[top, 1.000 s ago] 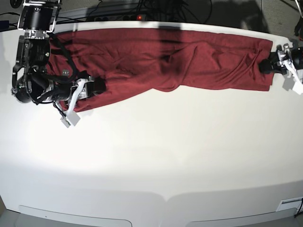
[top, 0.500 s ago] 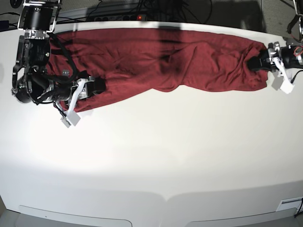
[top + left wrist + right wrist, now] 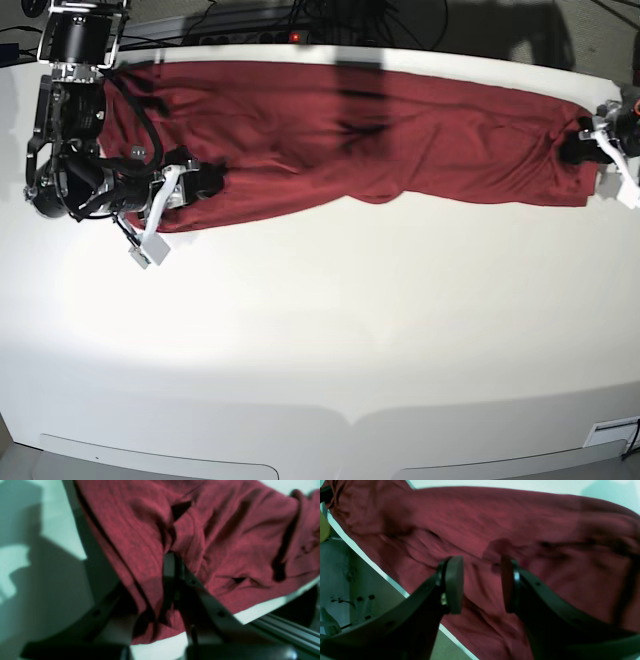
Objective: Fold the T-shirt properly
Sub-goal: 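Fold the shirt's end over toward the right gripper with the left gripper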
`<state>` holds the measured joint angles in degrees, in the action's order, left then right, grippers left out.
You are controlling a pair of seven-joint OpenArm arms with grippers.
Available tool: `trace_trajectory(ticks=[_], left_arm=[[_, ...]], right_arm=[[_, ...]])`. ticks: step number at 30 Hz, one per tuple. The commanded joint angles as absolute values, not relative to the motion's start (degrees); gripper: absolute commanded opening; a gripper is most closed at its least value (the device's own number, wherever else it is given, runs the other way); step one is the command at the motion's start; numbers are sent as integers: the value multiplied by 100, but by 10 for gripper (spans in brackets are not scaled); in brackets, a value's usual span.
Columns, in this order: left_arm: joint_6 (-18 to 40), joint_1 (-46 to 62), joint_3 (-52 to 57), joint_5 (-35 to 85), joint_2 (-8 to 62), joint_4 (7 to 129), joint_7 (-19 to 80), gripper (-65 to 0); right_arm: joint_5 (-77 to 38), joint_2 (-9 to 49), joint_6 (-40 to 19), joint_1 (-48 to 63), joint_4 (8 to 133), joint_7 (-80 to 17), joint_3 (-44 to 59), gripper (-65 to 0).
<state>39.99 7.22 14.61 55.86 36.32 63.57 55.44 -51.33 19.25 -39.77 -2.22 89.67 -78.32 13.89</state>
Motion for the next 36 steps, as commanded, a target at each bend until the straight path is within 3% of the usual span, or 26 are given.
trace_trajectory(ticks=[1,9,16,19,28,36], left_arm=[[4000,707,1494,5599,3848,6405,5461,-650],[4000,1046,1494,5697,4158,6405,4982,-650],[4000,1240,1494,8315,4178,6858,6045,-650],[4000,1481,1494,8500,4108,7570,6110,-650],[3120,2097,1437,7767,2733,9876,5417,-650],[2825,2080,537,7161,1813,10147,5063,-650]], right_arm=[[-5275,1999,-4000,-314,9059,-7795,1424,-404],[-5275,1994,-4000,-314,9059,-7778,1424,-404],[-5271,1986,-4000,-314,9059,-7734,1424,-404],[-5271,1984,-4000,-314,9059,-7721,1424,-404],[-5271,1986,-4000,-314,9059,-7695,1424,-404],[-5271,1984,-4000,-314,9059,-7695,1424,-404]])
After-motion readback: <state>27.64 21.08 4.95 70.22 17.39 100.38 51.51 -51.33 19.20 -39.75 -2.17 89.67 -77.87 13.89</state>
